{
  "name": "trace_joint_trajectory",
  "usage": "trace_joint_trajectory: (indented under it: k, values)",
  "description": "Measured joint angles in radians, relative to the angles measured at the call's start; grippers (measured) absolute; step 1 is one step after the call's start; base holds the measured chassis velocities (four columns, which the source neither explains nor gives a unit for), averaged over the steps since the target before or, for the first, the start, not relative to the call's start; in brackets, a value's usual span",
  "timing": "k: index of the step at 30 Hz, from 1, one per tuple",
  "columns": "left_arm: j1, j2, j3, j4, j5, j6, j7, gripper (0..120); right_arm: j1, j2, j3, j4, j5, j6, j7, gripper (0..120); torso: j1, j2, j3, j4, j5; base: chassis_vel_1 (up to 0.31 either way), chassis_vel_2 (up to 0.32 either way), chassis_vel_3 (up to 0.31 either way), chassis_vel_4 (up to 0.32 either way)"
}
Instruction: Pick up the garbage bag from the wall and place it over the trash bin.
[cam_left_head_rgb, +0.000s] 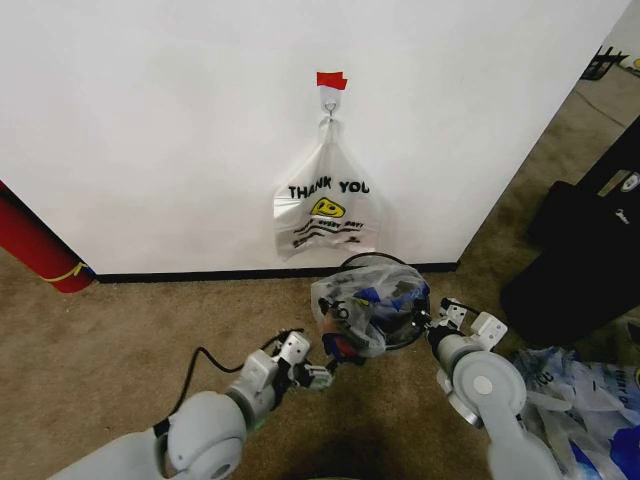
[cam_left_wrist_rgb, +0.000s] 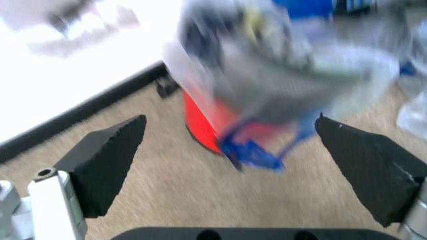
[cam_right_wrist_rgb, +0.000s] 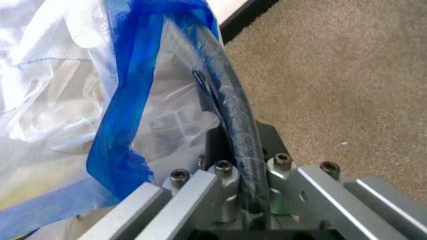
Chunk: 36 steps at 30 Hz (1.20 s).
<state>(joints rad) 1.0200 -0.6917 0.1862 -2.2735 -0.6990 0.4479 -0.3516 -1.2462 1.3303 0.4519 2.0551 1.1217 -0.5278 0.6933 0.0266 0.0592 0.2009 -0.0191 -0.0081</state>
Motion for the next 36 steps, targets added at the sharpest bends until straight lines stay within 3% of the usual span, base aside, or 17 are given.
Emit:
trace_joint_trajectory:
  k: [5,9,12,14,16,22,33,36]
  values:
    - [-0.047,0.015,-0.01,-0.028,0.065,-0.06,0.028,100,-0.007,0.001,-0.006,0.002,-0.005,0.0,0.004,0,0.0,0.0,0.0,-0.0002,0.0001,0.0,0.0,0.0,0.0]
    - [-0.138,0.022,0.085,-0.024,0.177,-0.103,0.103,100,-0.013,0.01,-0.022,0.005,-0.022,-0.001,0.006,0,0.0,0.0,0.0,-0.0002,0.0001,0.0,0.0,0.0,0.0]
    - [-0.18,0.022,0.142,-0.017,0.175,-0.1,0.123,100,-0.012,0.012,-0.033,0.005,-0.028,-0.001,0.007,0,0.0,0.0,0.0,-0.0003,0.0,0.0,0.0,0.0,0.0]
    - [-0.279,0.0,0.237,0.016,0.168,-0.084,0.144,100,-0.003,0.016,-0.052,0.004,-0.032,-0.001,0.008,0,0.0,0.0,0.0,0.0004,0.0005,0.0,0.0,0.0,0.0]
    - [-0.363,-0.026,0.302,0.058,0.181,-0.079,0.151,100,-0.001,0.017,-0.055,0.004,-0.033,-0.001,0.01,0,0.0,0.0,0.0,-0.0003,-0.0003,0.0,0.0,0.0,0.0]
    - [-0.494,-0.07,0.401,0.137,0.202,-0.066,0.165,100,-0.016,0.018,-0.053,0.007,-0.042,-0.001,0.007,0,0.0,0.0,0.0,-0.0005,0.0003,0.0,0.0,0.0,0.0]
    - [-0.558,-0.114,0.498,0.253,0.31,-0.065,0.169,94,-0.009,0.019,-0.067,0.009,-0.043,-0.001,0.003,0,0.0,0.0,0.0,0.0,0.0,0.0,0.0,0.0,0.0]
    - [-0.569,-0.131,0.505,0.273,0.32,-0.066,0.148,82,-0.01,0.023,-0.077,0.004,-0.053,0.0,-0.005,0,0.0,0.0,0.0,-0.0002,0.0002,0.0,0.0,0.0,0.0]
